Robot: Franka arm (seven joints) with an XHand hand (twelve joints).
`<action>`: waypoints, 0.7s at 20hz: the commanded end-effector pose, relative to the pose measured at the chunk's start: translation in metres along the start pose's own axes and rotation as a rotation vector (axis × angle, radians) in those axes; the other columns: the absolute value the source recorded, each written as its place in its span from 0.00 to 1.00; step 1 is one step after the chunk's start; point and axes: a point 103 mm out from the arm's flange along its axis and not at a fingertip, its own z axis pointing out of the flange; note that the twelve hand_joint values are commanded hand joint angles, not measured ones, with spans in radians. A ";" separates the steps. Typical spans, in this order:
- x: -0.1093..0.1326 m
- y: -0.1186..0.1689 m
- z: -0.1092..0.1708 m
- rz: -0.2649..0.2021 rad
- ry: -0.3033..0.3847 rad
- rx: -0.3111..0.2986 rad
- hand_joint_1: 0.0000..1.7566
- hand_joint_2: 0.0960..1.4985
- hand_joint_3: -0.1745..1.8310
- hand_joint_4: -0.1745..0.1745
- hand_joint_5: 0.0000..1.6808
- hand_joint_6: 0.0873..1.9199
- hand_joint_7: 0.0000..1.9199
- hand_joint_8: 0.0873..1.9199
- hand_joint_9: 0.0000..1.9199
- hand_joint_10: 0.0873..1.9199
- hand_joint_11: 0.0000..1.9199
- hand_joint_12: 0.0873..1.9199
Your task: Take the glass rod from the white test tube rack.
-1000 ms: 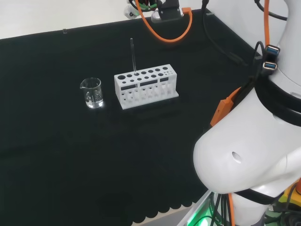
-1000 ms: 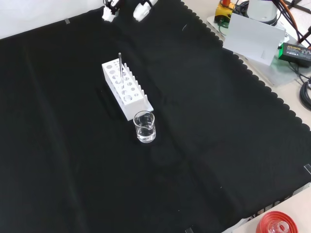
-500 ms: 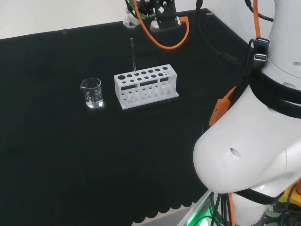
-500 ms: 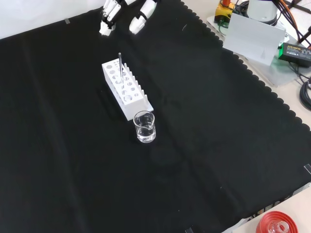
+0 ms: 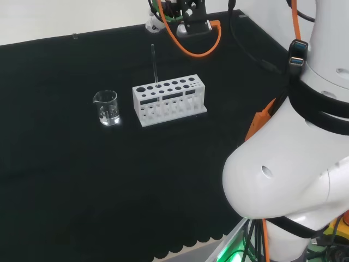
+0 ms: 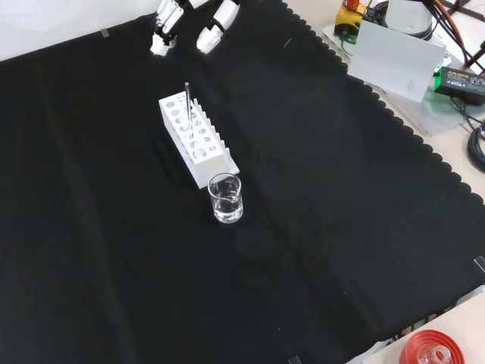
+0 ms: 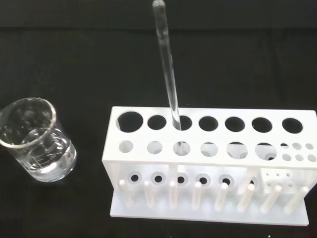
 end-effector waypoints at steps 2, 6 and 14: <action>0.009 0.012 0.016 -0.014 -0.020 0.015 0.29 0.84 0.00 0.32 0.21 0.00 0.15 0.35 0.30 0.36 0.27 0.68; 0.010 0.021 0.033 -0.008 -0.023 0.024 0.30 0.84 0.00 0.32 0.22 0.00 0.16 0.35 0.30 0.36 0.27 0.68; 0.011 0.028 0.045 -0.035 -0.009 0.016 0.30 0.83 0.00 0.32 0.23 0.00 0.16 0.36 0.30 0.36 0.27 0.68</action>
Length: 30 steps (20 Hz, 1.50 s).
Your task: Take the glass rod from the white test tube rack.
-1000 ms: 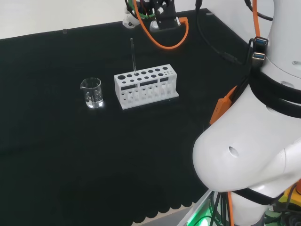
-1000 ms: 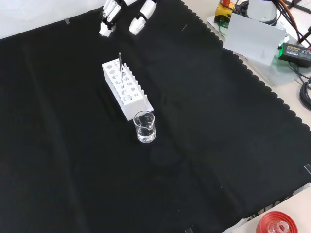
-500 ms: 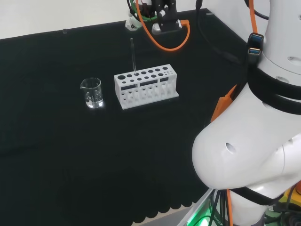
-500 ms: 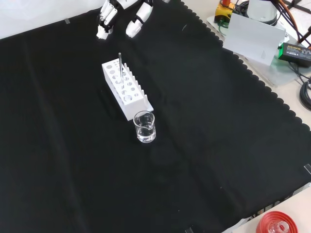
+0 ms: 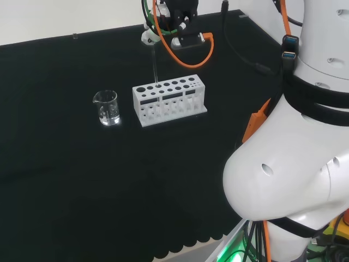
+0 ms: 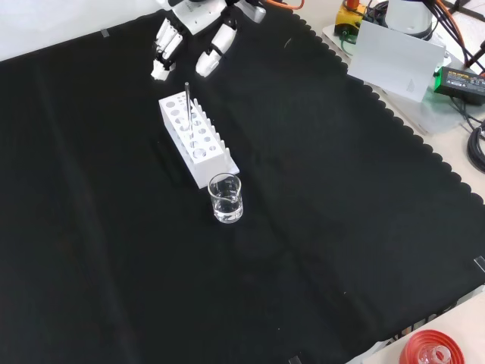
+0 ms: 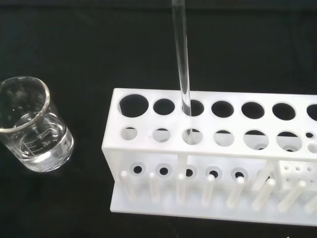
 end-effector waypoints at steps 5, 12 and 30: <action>0.002 0.010 0.019 -0.034 -0.014 -0.007 0.31 0.83 0.00 0.31 0.26 0.00 0.19 0.36 0.32 0.36 0.29 0.68; 0.005 0.013 0.024 -0.065 -0.013 0.012 0.36 0.81 0.00 0.31 0.31 0.21 0.25 0.35 0.39 0.33 0.37 0.64; -0.002 0.036 0.035 -0.105 0.013 -0.025 0.63 0.77 0.00 0.20 0.43 0.41 0.33 0.35 0.54 0.26 0.51 0.58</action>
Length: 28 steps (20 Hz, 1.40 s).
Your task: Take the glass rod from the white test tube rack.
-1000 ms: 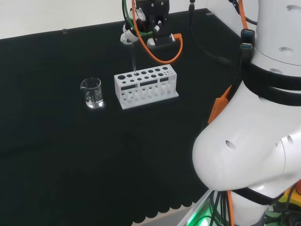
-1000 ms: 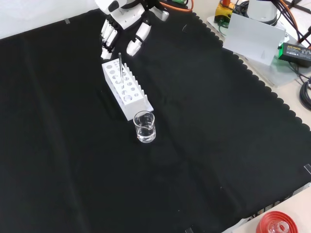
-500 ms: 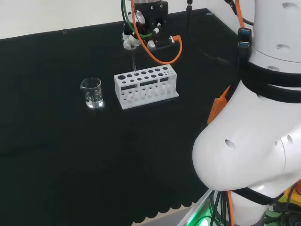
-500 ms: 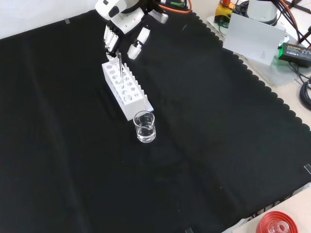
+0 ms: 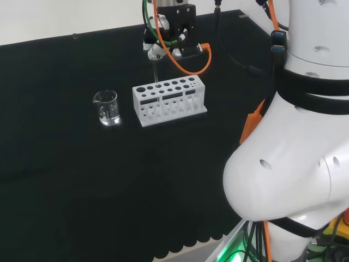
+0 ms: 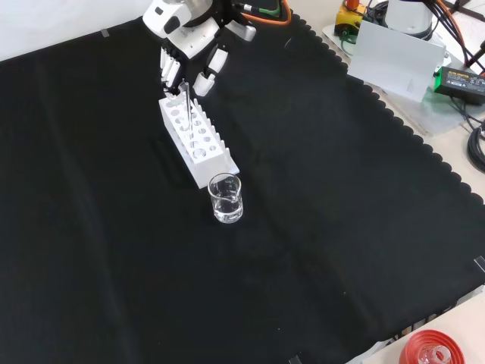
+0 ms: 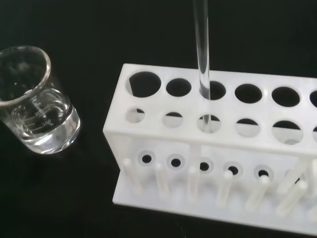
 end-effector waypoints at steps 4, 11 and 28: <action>0.005 0.011 0.000 -0.009 0.000 -0.056 0.66 0.77 0.00 0.16 0.45 0.42 0.37 0.35 0.59 0.23 0.56 0.55; 0.009 0.017 0.005 -0.018 0.004 -0.086 0.65 0.77 0.07 0.00 0.53 0.58 0.44 0.40 0.67 0.21 0.68 0.46; 0.021 0.001 -0.024 -0.055 -0.071 -0.459 0.81 0.66 0.00 0.00 0.80 0.00 0.71 0.20 0.81 0.15 0.83 0.20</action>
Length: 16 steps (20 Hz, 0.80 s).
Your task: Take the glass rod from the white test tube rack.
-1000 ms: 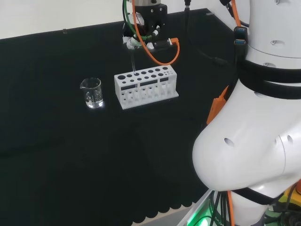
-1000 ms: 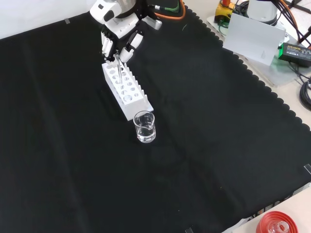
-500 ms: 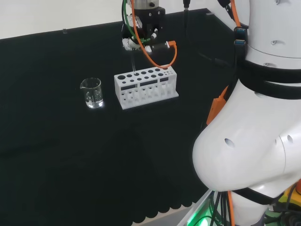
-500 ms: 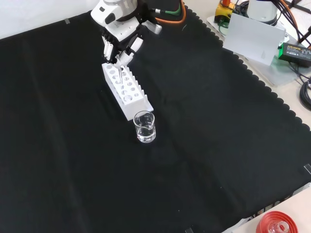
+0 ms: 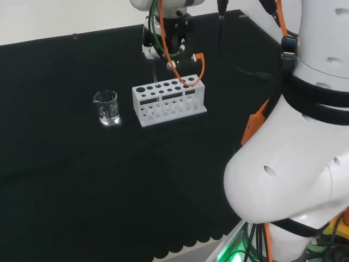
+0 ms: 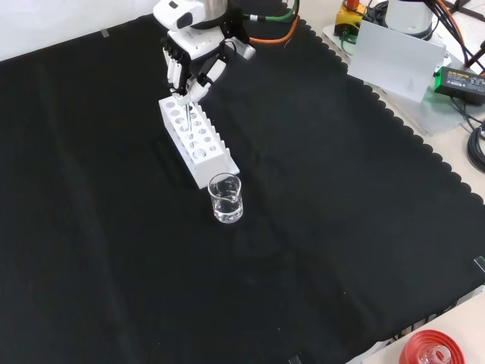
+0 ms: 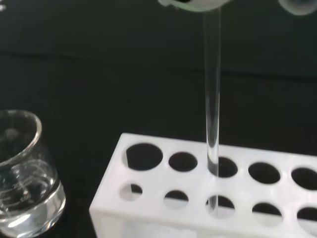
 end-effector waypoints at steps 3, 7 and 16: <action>0.014 -0.006 -0.055 -0.041 -0.028 -0.173 0.82 0.66 0.00 0.00 0.81 0.00 0.71 0.20 0.82 0.13 0.84 0.20; 0.016 -0.010 -0.076 -0.034 -0.031 -0.182 0.83 0.65 0.00 0.00 0.81 0.00 0.70 0.20 0.82 0.12 0.79 0.25; 0.017 -0.031 -0.108 0.005 -0.041 -0.160 0.76 0.67 0.00 0.00 0.85 0.00 0.77 0.16 0.92 0.10 0.84 0.20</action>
